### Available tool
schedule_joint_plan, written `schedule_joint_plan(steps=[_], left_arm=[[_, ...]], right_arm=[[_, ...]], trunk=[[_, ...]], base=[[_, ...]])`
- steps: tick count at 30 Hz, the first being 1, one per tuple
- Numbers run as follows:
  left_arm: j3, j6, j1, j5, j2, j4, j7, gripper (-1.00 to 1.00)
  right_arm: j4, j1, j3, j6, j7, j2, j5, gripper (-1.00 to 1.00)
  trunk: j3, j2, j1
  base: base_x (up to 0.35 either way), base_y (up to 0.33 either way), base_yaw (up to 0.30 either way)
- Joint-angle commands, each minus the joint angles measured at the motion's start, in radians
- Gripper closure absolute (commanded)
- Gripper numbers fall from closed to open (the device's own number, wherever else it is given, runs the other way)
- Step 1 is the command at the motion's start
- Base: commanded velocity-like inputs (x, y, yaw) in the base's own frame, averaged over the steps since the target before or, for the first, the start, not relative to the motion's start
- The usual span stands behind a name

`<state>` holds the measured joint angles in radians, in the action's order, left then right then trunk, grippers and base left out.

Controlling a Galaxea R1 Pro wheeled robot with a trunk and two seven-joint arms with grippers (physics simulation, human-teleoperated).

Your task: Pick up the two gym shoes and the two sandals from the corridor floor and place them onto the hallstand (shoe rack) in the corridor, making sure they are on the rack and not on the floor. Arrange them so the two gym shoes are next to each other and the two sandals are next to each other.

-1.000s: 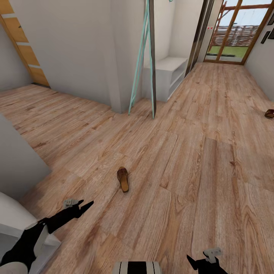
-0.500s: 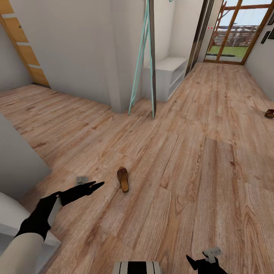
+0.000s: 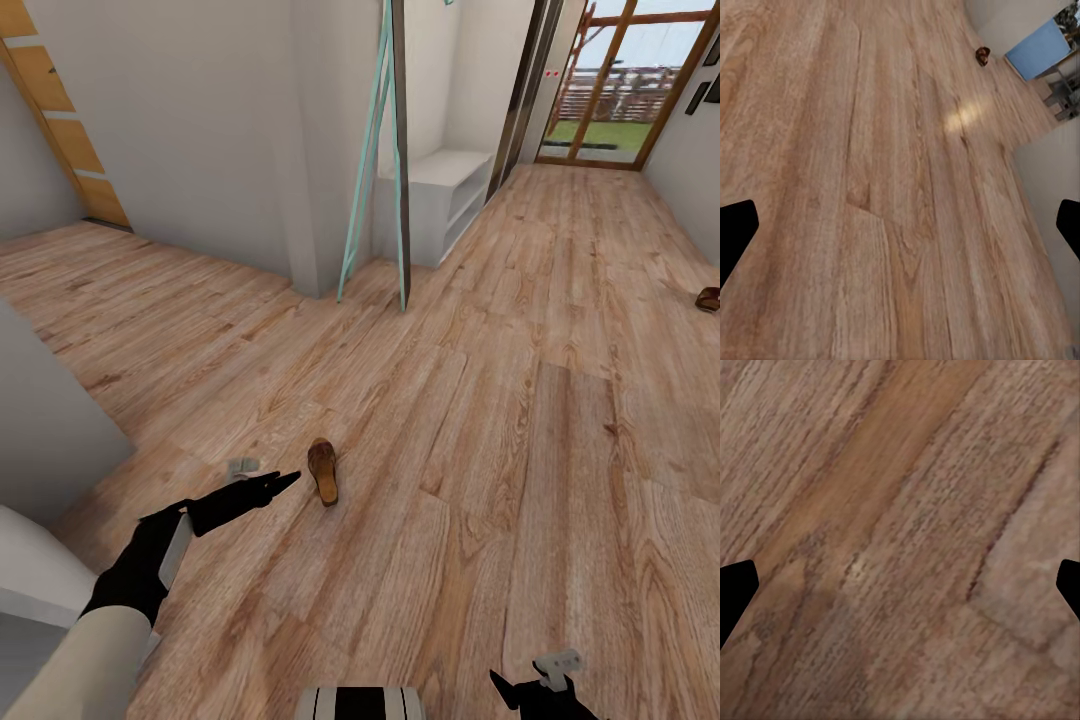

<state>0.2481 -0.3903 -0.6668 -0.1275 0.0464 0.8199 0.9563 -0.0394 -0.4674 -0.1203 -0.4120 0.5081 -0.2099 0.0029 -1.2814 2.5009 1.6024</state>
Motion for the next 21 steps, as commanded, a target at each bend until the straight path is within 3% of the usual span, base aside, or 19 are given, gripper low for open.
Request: schedule_joint_plan(steps=[1, 6, 14, 21], left_arm=[[0.001, -0.009, 0.000, -0.006, 0.000, 0.000, 0.002, -1.00], [0.005, -0.008, -0.001, -0.008, -0.001, 0.000, 0.002, -1.00], [0.006, -0.007, -0.002, -0.009, -0.002, -0.001, 0.002, -1.00], [0.007, -0.007, -0.002, -0.009, -0.003, 0.000, 0.002, -1.00]], right_arm=[[0.001, -0.001, -0.008, -0.001, 0.007, 0.000, 0.000, -1.00], [0.001, -0.001, -0.008, -0.001, 0.007, 0.000, 0.000, -1.00], [0.001, -0.001, -0.007, -0.001, 0.007, 0.000, 0.000, -1.00], [0.001, -0.001, -0.008, -0.001, 0.006, 0.000, 0.000, -1.00]], trunk=[[-0.001, 0.000, 0.000], [-0.001, 0.000, 0.000], [-0.001, 0.000, 0.000], [-0.001, 0.000, 0.000]], base=[[0.000, 0.000, 0.000], [0.024, 0.000, 0.000], [0.268, 0.053, 0.000], [0.076, 0.014, 0.000]])
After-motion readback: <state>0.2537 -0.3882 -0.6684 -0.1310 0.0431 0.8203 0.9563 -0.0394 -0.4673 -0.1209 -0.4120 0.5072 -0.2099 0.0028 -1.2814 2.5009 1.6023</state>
